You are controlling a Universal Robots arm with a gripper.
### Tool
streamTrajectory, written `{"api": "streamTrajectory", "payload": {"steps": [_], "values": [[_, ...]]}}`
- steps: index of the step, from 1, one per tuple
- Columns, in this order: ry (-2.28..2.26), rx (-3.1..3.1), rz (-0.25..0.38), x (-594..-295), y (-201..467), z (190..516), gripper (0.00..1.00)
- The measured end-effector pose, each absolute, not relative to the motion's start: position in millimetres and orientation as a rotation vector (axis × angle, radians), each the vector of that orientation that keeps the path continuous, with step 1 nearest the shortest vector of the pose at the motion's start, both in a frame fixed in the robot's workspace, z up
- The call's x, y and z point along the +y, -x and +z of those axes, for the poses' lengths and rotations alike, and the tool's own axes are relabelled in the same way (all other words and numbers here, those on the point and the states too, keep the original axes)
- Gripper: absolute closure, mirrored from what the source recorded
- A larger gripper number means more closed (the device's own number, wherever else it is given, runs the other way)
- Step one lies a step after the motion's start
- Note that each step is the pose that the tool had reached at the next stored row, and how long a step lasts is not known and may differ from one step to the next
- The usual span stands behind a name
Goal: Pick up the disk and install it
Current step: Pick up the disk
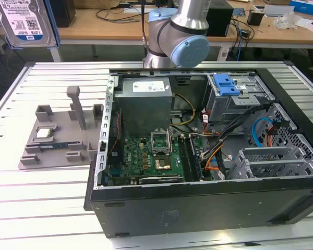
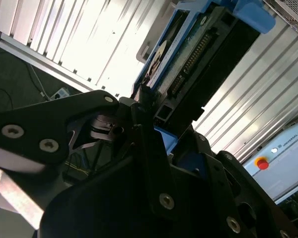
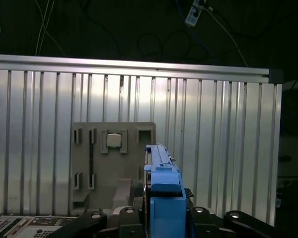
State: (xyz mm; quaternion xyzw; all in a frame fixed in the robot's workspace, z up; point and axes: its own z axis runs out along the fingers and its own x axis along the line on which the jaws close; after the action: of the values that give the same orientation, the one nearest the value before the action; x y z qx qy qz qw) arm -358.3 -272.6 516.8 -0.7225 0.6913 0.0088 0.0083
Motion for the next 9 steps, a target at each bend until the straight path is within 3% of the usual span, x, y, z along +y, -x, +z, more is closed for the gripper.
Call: {"api": "streamTrajectory", "payload": {"steps": [9], "values": [[2.261, 2.163, 0.023, -274.1, 328.9, 516.8, 0.63]]}}
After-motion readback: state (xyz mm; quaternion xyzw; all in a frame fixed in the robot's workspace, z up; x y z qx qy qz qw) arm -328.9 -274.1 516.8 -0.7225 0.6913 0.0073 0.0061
